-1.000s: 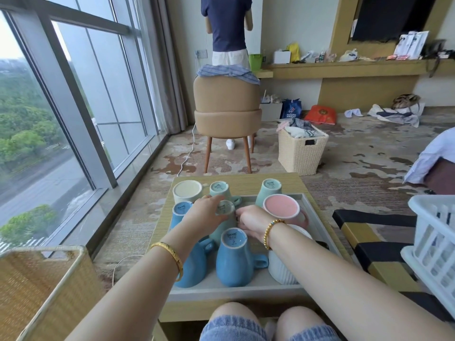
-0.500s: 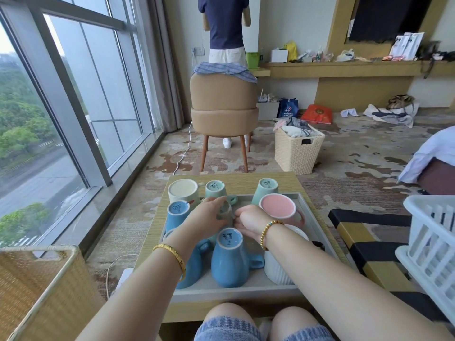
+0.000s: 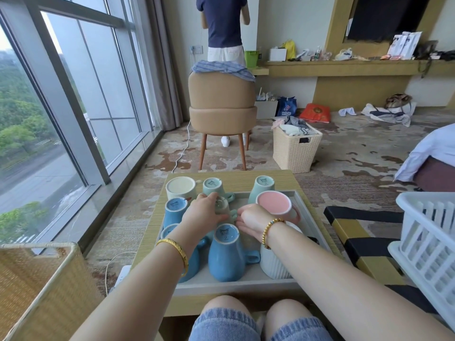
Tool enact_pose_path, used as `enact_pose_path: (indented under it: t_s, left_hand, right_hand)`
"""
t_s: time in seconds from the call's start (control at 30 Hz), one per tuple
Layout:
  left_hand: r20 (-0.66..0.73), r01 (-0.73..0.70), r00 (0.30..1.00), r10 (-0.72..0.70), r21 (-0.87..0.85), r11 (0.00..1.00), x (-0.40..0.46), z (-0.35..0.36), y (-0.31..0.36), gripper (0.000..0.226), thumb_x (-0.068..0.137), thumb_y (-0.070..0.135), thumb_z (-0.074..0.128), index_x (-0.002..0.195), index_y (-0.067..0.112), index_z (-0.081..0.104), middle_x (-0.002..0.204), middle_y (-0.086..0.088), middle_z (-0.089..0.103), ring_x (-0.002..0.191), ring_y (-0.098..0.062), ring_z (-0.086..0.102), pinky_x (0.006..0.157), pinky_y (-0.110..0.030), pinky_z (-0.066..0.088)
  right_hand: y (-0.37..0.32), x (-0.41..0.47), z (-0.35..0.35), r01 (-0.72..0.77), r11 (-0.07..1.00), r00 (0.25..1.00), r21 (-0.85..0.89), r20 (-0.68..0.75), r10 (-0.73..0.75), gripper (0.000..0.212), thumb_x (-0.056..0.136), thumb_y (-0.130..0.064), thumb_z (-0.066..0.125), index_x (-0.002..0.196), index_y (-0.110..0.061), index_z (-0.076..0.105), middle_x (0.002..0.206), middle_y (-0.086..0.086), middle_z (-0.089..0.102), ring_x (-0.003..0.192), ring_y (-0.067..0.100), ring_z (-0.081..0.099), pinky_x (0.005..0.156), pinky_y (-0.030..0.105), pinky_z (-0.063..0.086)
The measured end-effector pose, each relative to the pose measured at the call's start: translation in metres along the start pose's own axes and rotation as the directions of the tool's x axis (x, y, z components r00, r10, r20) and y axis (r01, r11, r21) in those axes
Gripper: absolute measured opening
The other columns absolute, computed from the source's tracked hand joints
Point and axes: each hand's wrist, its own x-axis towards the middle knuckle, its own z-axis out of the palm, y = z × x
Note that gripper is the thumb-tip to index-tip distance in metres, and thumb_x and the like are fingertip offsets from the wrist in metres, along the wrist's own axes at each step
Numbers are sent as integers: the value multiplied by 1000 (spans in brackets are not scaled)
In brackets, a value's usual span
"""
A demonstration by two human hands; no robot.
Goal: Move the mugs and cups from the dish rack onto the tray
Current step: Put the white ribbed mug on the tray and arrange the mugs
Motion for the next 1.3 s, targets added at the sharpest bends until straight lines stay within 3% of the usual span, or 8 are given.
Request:
enact_pose_path:
  t_s: [0.13, 0.27, 0.63, 0.73, 0.93, 1.03, 1.1, 1.3]
  left_hand:
    - [-100, -45, 994, 38, -68, 997, -19, -12, 2, 55, 89, 42, 53, 136, 16, 40, 133, -15, 45, 119, -32, 47, 101, -38, 39]
    - [11, -175, 984, 177, -91, 980, -49, -23, 11, 38, 90, 32, 54, 124, 16, 54, 125, -7, 58, 115, -24, 53, 96, -30, 40]
    - [158, -205, 967, 200, 20, 978, -81, -23, 10, 56, 87, 29, 60, 139, 22, 39, 139, -5, 45, 124, -22, 46, 100, -28, 35]
    - [137, -170, 977, 164, 26, 985, -81, -20, 7, 56, 88, 29, 60, 139, 22, 38, 138, -6, 45, 123, -24, 46, 99, -30, 37]
    - [77, -108, 992, 104, 47, 993, -82, -12, 6, 52, 88, 31, 57, 137, 21, 40, 134, -7, 41, 119, -26, 48, 96, -33, 40]
    - [53, -81, 996, 76, 103, 991, -82, -7, 8, 52, 88, 34, 57, 134, 20, 40, 131, -10, 42, 117, -29, 47, 96, -37, 44]
    - [38, -65, 997, 60, 132, 989, -82, -5, 10, 50, 87, 36, 56, 132, 18, 41, 129, -11, 42, 116, -30, 46, 95, -39, 44]
    - [-31, -14, 999, 20, 175, 985, -84, 1, 17, 44, 87, 38, 56, 123, 13, 46, 130, -13, 41, 114, -32, 46, 93, -40, 44]
  right_hand:
    - [2, -17, 5, 36, 999, 999, -24, -36, -37, 35, 90, 5, 36, 119, 7, 56, 120, 28, 58, 118, 39, 53, 105, 44, 41]
    - [8, -37, 17, 49, 997, 998, -66, -41, -51, 27, 92, 1, 38, 102, -4, 63, 79, 9, 54, 74, 20, 50, 70, 27, 38]
    - [40, -95, 58, -17, 993, 988, 117, -152, 34, 44, 92, 5, 30, 135, -2, 36, 135, 23, 45, 121, 36, 47, 77, 25, 43]
    - [48, -96, 65, 42, 997, 991, 64, -126, -34, 57, 90, 6, 29, 143, -16, 27, 128, 19, 49, 101, 31, 54, 54, 25, 36]
    - [50, -84, 64, 68, 992, 995, 102, -81, -60, 68, 89, 8, 28, 148, -25, 18, 122, 11, 46, 64, 8, 41, 48, 11, 33]
    - [50, -78, 62, 78, 991, 995, 108, -73, -71, 67, 89, 11, 28, 147, -21, 20, 129, 13, 45, 90, 20, 51, 58, 16, 39]
    - [51, -72, 61, 81, 987, 994, 137, -78, -70, 65, 89, 12, 28, 147, -17, 24, 138, 13, 42, 116, 27, 48, 84, 20, 41]
    - [56, -55, 55, 114, 991, 993, 72, -37, -111, 65, 85, 9, 27, 142, -21, 37, 142, 8, 45, 126, 26, 45, 107, 34, 38]
